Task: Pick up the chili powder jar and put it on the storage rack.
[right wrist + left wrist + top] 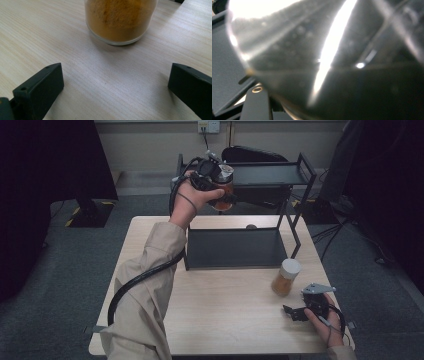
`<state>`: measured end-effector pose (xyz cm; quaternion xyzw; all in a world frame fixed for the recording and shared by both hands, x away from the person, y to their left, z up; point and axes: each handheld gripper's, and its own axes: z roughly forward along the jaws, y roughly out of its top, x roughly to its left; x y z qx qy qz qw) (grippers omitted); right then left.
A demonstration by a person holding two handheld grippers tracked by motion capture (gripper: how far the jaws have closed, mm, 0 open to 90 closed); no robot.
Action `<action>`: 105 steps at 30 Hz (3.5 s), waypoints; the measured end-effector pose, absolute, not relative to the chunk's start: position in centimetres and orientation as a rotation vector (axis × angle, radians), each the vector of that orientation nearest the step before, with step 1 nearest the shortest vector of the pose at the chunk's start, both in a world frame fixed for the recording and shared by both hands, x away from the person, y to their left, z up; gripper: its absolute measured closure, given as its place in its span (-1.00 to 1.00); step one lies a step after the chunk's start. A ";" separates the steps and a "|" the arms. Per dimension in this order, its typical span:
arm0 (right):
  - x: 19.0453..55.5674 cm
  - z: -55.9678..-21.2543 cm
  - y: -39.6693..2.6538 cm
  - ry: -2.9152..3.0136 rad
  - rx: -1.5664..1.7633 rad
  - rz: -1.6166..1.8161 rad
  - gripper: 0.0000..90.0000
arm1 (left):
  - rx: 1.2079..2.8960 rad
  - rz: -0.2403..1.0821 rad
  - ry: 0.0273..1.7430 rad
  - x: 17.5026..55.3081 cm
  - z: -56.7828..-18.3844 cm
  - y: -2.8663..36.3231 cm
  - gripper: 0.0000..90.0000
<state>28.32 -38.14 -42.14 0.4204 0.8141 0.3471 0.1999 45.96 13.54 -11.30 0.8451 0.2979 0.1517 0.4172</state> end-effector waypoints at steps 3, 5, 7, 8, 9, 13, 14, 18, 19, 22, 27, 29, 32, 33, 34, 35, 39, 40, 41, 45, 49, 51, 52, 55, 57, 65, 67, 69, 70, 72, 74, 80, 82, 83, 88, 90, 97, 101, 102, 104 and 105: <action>28.3 -42.1 -38.1 2.276 1.175 0.970 -1.00 | 2.116 0.378 0.746 46.1 -10.6 13.7 -0.33; 28.3 -42.1 -38.1 2.276 1.175 0.970 -1.00 | 2.120 0.382 0.746 46.2 -10.2 13.7 -0.33; 28.3 -42.1 -38.1 2.276 1.175 0.971 -1.00 | 2.122 0.382 0.746 46.3 -9.8 13.7 -0.33; 28.3 -42.1 -38.1 2.276 1.176 0.971 -1.00 | 2.117 0.388 0.750 46.3 -9.4 13.7 -0.33; 28.3 -42.1 -38.1 2.276 1.176 0.971 -1.00 | 2.117 0.388 0.750 46.3 -9.4 13.7 -0.33; 28.3 -42.1 -38.1 2.276 1.176 0.971 -1.00 | 2.122 0.389 0.749 46.6 -8.9 13.5 -0.33; 28.3 -42.1 -38.1 2.276 1.176 0.971 -1.00 | 2.122 0.389 0.750 46.6 -8.8 13.5 -0.33; 28.3 -42.1 -38.1 2.276 1.176 0.971 -1.00 | 2.118 0.401 0.751 46.8 -8.5 13.1 -0.33; 28.3 -42.1 -38.1 2.276 1.176 0.971 -1.00 | 2.119 0.399 0.750 47.0 -8.3 13.1 -0.33; 28.3 -42.1 -38.1 2.276 1.177 0.971 -1.00 | 2.125 0.398 0.743 47.3 -8.0 12.8 -0.32; 28.3 -42.1 -38.1 2.276 1.176 0.970 -1.00 | 2.131 0.404 0.748 48.1 -7.5 12.4 -0.33; 28.3 -42.1 -38.1 2.276 1.176 0.970 -1.00 | 2.132 0.404 0.754 48.6 -7.4 12.4 -0.33; 28.3 -42.1 -38.1 2.276 1.176 0.970 -1.00 | 2.131 0.414 0.771 49.2 -7.2 12.3 -0.33; 28.3 -42.1 -38.1 2.276 1.176 0.970 -1.00 | 2.130 0.418 0.777 49.5 -7.2 12.3 -0.33; 28.3 -42.1 -38.1 2.276 1.176 0.971 -1.00 | 2.126 0.417 0.784 49.7 -7.2 12.4 -0.33; 28.3 -42.1 -38.1 2.276 1.176 0.971 -1.00 | 2.125 0.418 0.790 49.8 -7.2 12.4 -0.33; 28.3 -42.1 -38.1 2.276 1.176 0.971 -1.00 | 2.119 0.429 0.814 50.5 -7.1 12.5 -0.33; 28.3 -42.1 -38.1 2.276 1.176 0.971 -1.00 | 2.119 0.431 0.819 50.7 -7.1 12.5 -0.32; 28.3 -42.1 -38.1 2.276 1.176 0.970 -1.00 | 2.115 0.432 0.826 50.8 -7.1 12.5 -0.33; 28.3 -42.1 -38.1 2.276 1.176 0.970 -1.00 | 2.118 0.436 0.855 51.6 -7.2 12.4 -0.33; 28.3 -42.1 -38.1 2.276 1.177 0.970 -1.00 | 2.114 0.441 0.881 52.2 -7.5 12.5 -0.33; 28.3 -42.1 -38.1 2.276 1.177 0.971 -1.00 | 2.116 0.447 0.887 52.5 -7.6 12.5 -0.32; 28.3 -42.1 -38.1 2.276 1.176 0.970 -1.00 | 2.112 0.445 0.895 52.6 -7.6 12.5 -0.32; 28.3 -42.1 -38.1 2.276 1.176 0.970 -1.00 | 2.116 0.442 0.903 53.0 -7.8 12.4 -0.32; 28.3 -42.1 -38.1 2.276 1.176 0.970 -1.00 | 2.110 0.442 0.910 53.2 -8.0 12.4 -0.32; 28.3 -42.1 -38.1 2.276 1.176 0.970 -1.00 | 2.111 0.445 0.929 53.8 -8.6 11.9 -0.32; 28.3 -42.1 -38.1 2.276 1.176 0.970 -1.00 | 2.112 0.445 0.934 53.9 -8.7 11.8 -0.33; 28.3 -42.1 -38.1 2.276 1.176 0.970 -1.00 | 2.102 0.449 0.934 53.8 -8.9 11.8 -0.33; 28.3 -42.1 -38.1 2.276 1.176 0.970 -1.00 | 2.101 0.448 0.934 53.8 -8.9 11.9 -0.33; 28.3 -42.1 -38.1 2.276 1.176 0.970 -1.00 | 2.101 0.454 0.933 53.8 -9.0 11.8 -0.33; 28.3 -42.1 -38.1 2.276 1.176 0.970 -1.00 | 2.105 0.455 0.926 53.7 -9.0 11.8 -0.33; 28.3 -42.1 -38.1 2.276 1.176 0.970 -1.00 | 2.097 0.458 0.925 53.6 -9.1 11.8 -0.33; 28.3 -42.1 -38.1 2.276 1.176 0.970 -1.00 | 2.094 0.456 0.927 53.6 -9.2 11.9 -0.33; 28.3 -42.1 -38.1 2.276 1.176 0.970 -1.00 | 2.093 0.456 0.929 53.6 -9.2 11.9 -0.34; 28.3 -42.1 -38.1 2.277 1.177 0.970 -1.00 | 2.076 0.459 0.975 52.9 -9.1 11.7 -0.74; 28.3 -42.1 -38.1 2.277 1.177 0.970 -1.00 | 2.073 0.455 0.982 52.8 -9.1 11.7 -0.77; 28.3 -42.1 -38.1 2.276 1.176 0.970 -1.00 | 2.063 0.468 1.010 51.3 -8.9 12.1 -0.92; 28.3 -42.1 -38.1 2.276 1.176 0.970 -1.00 | 2.048 0.487 1.001 50.1 -8.8 12.0 -0.93; 28.3 -42.1 -38.1 2.276 1.176 0.970 -1.00 | 2.052 0.490 1.002 49.9 -8.8 11.9 -0.95; 28.3 -42.1 -38.1 2.276 1.176 0.970 -1.00 | 2.048 0.489 1.000 49.5 -9.0 11.8 -0.96; 28.3 -42.1 -38.1 2.276 1.176 0.970 -1.00 | 2.053 0.480 0.994 49.4 -9.1 11.8 -0.96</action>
